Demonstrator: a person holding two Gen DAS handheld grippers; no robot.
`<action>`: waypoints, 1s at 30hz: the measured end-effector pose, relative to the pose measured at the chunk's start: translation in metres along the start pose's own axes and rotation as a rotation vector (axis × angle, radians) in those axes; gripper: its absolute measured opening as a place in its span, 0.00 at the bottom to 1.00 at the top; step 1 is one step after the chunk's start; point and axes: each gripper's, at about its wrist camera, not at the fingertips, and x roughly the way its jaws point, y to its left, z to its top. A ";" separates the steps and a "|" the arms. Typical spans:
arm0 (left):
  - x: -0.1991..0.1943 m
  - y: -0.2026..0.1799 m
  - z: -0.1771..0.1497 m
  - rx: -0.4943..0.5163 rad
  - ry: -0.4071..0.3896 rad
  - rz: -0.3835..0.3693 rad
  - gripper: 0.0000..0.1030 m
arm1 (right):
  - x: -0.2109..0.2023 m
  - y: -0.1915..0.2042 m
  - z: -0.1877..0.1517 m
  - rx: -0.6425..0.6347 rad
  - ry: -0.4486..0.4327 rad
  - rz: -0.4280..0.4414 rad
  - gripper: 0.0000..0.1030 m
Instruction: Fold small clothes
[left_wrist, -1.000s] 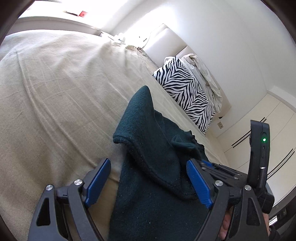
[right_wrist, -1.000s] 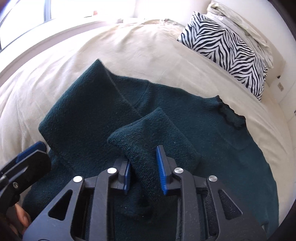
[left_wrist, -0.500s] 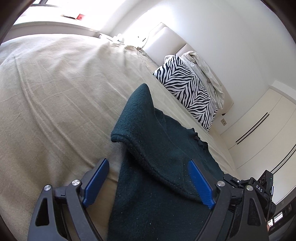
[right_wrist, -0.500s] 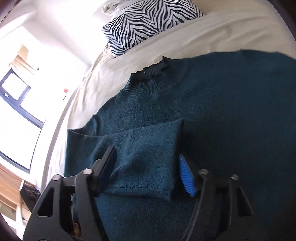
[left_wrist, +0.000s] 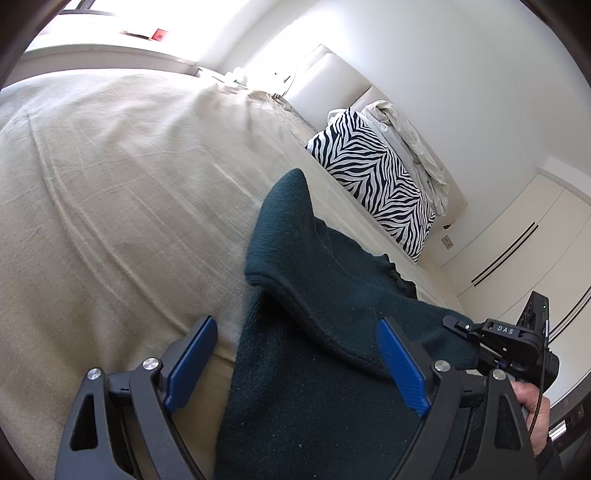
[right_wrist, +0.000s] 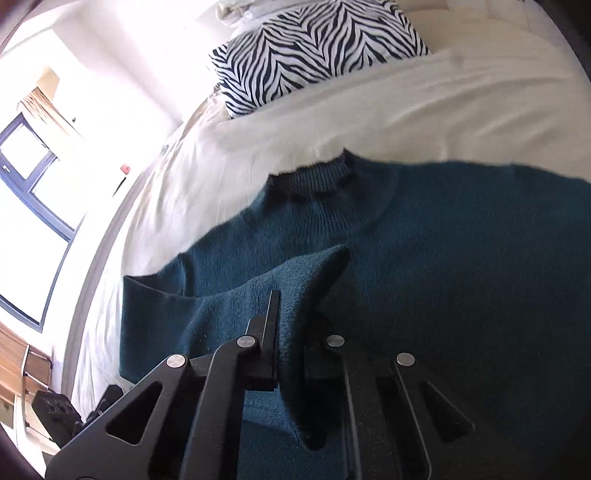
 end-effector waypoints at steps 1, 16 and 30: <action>0.000 0.000 0.000 0.000 0.000 0.000 0.87 | -0.006 0.001 0.008 0.003 -0.022 0.000 0.07; 0.000 -0.002 0.001 0.006 0.001 0.009 0.87 | 0.010 -0.080 0.015 0.167 0.007 -0.126 0.07; 0.006 -0.049 0.062 0.106 -0.029 0.028 0.83 | 0.004 -0.082 0.018 0.140 0.002 -0.139 0.07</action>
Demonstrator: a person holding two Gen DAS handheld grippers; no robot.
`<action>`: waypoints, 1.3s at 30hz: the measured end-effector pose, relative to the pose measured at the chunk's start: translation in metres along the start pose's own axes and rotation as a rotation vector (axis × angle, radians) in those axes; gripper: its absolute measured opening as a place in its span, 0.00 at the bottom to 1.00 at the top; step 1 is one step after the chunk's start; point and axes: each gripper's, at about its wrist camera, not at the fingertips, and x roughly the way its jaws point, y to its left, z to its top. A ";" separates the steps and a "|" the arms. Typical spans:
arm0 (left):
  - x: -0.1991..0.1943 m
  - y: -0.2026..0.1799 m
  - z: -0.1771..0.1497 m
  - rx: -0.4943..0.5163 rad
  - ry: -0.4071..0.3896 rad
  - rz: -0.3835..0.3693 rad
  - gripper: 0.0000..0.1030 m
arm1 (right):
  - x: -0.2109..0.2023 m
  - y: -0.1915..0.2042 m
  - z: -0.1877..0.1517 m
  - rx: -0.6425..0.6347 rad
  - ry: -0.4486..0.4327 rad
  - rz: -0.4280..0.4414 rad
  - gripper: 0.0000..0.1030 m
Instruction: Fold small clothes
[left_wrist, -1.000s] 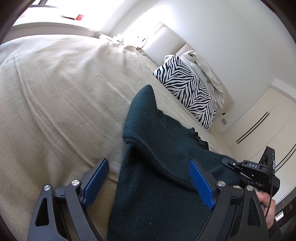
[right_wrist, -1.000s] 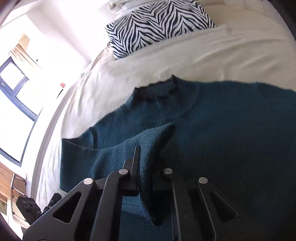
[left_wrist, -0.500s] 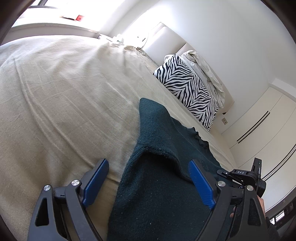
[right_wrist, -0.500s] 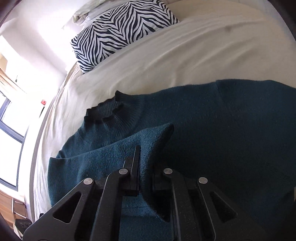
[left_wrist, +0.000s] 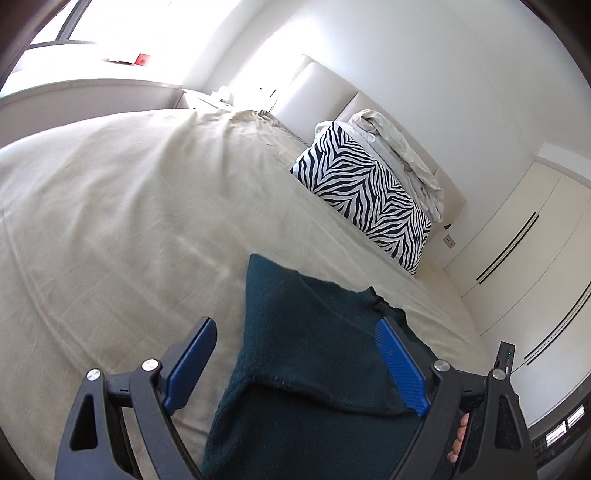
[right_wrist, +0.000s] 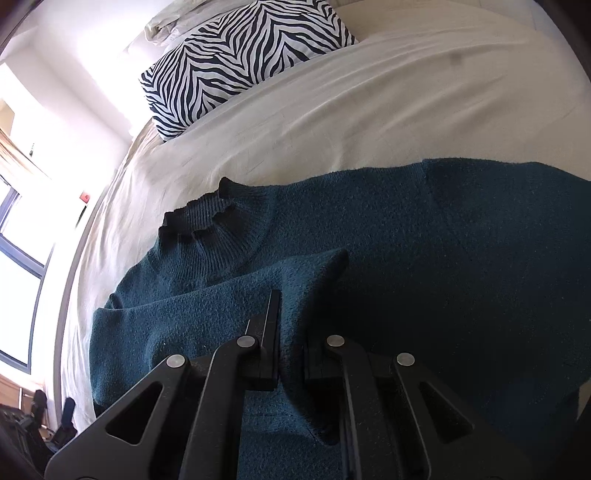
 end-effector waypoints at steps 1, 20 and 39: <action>0.011 -0.007 0.008 0.031 0.024 -0.002 0.81 | -0.001 0.000 0.000 -0.005 -0.005 -0.003 0.07; 0.092 -0.023 -0.019 0.243 0.261 0.104 0.49 | -0.039 -0.014 0.003 0.077 -0.095 0.139 0.21; 0.053 -0.054 -0.046 0.327 0.241 0.116 0.78 | -0.178 -0.212 -0.058 0.515 -0.369 0.024 0.57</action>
